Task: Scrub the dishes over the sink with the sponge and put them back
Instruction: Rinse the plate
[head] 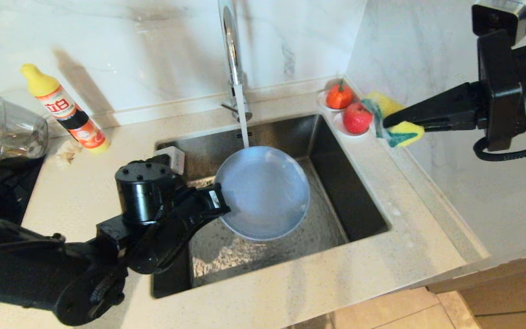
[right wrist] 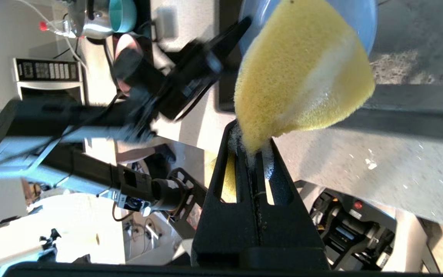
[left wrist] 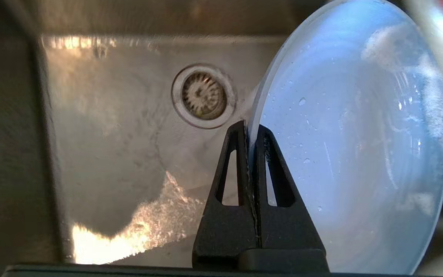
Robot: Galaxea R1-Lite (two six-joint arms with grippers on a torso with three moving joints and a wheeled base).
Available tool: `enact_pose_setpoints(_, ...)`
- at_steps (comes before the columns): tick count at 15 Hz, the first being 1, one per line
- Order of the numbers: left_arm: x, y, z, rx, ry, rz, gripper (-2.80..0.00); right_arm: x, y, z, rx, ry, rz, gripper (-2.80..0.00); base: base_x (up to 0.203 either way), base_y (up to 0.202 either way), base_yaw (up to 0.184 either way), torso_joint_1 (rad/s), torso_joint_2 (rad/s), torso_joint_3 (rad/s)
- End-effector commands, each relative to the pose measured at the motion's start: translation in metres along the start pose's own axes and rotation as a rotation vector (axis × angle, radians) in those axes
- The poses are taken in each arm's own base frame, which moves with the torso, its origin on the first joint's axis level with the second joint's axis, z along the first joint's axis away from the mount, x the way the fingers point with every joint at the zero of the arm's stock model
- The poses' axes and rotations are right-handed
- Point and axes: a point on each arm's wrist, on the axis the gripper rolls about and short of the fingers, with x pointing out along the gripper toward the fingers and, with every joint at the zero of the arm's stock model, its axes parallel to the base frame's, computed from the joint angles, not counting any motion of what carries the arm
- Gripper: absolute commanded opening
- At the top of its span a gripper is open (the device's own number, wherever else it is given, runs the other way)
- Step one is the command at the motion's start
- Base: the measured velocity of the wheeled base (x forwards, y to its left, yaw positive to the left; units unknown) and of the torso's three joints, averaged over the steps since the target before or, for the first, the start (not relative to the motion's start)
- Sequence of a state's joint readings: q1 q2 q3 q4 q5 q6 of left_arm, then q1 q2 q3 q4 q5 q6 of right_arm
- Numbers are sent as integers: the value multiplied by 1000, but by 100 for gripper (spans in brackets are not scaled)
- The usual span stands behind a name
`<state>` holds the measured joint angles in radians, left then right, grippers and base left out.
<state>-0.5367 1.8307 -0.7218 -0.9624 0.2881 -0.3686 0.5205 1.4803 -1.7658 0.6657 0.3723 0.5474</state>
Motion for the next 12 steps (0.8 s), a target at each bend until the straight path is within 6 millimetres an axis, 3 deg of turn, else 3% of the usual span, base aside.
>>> enact_pose_setpoints(1,38,10,-15,-64,39,64,-280,-17,-5,-7,16,-19,-24,-280,0,0,0,0,0,0)
enact_pose_setpoints(4,54,22,-12,-137,37,113,-280,-19,-8,-12,13,-9,-34,-280,0,0,0,0,0,0)
enact_pose_setpoints(7,73,29,18,-223,-20,136,-280,-20,-11,-19,21,9,-43,-280,0,0,0,0,0,0)
enact_pose_setpoints(10,79,25,36,-278,-35,123,-280,-16,-16,-24,32,35,-57,-280,0,0,0,0,0,0)
enact_pose_setpoints(12,79,23,37,-281,-26,97,-280,-17,-16,-25,31,33,-54,-280,0,0,0,0,0,0)
